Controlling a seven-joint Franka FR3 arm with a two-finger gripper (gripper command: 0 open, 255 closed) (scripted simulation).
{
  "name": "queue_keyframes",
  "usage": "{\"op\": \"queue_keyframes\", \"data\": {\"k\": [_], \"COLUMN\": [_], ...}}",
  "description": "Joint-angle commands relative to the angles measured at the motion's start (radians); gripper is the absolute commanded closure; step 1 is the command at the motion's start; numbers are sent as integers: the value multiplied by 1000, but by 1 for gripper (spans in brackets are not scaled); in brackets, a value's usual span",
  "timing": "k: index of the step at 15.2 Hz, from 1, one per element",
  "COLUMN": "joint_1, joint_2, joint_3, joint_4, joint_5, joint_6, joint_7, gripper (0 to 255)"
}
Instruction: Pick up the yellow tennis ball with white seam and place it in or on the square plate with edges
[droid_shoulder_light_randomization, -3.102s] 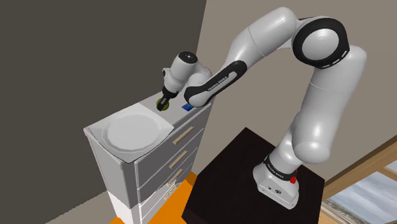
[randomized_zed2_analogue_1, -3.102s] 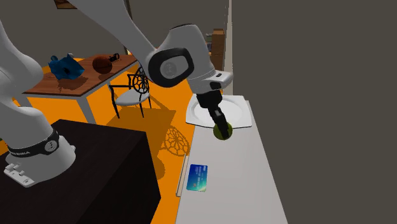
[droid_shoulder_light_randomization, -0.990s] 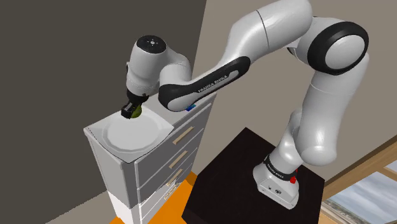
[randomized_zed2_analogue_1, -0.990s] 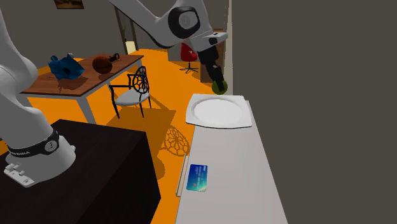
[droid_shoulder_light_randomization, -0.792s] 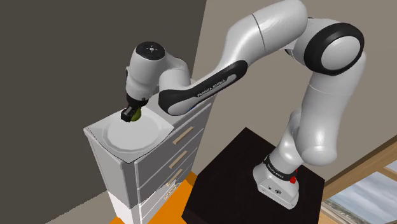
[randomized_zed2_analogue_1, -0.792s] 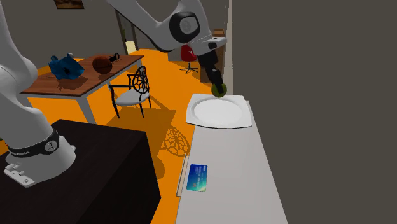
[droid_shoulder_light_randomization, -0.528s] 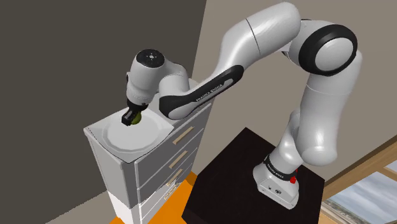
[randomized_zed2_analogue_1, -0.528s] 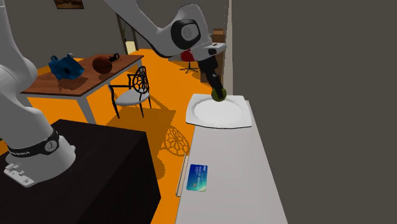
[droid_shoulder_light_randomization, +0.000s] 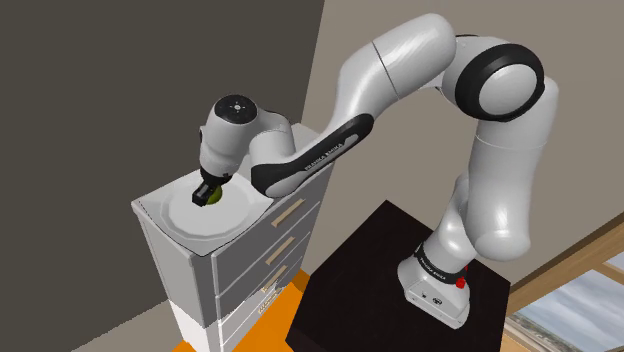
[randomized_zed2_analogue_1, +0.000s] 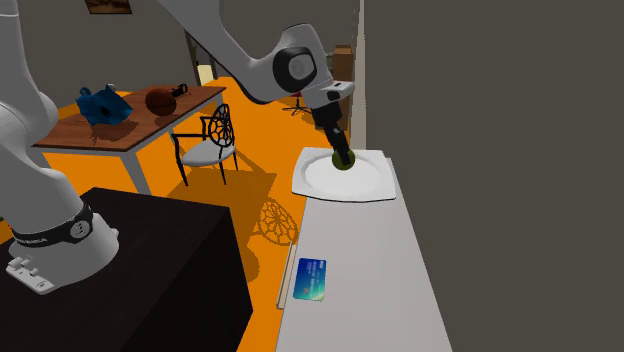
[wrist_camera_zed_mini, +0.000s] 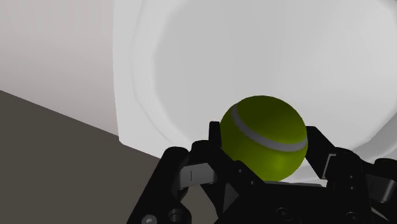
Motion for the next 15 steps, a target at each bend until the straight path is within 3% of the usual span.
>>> {"op": "queue_keyframes", "data": {"k": [1,5,6,11,15], "joint_1": [0,0,0,0,-7], "joint_2": [0,0,0,0,-113], "joint_3": [-1,-1,-1,-1,36], "joint_4": [-1,-1,-1,-1,-41], "joint_5": [-1,-1,-1,-1,60], "joint_6": [2,2,2,2,-70], "joint_7": [1,1,1,1,-39], "gripper": [255,255,0,0,0]}}
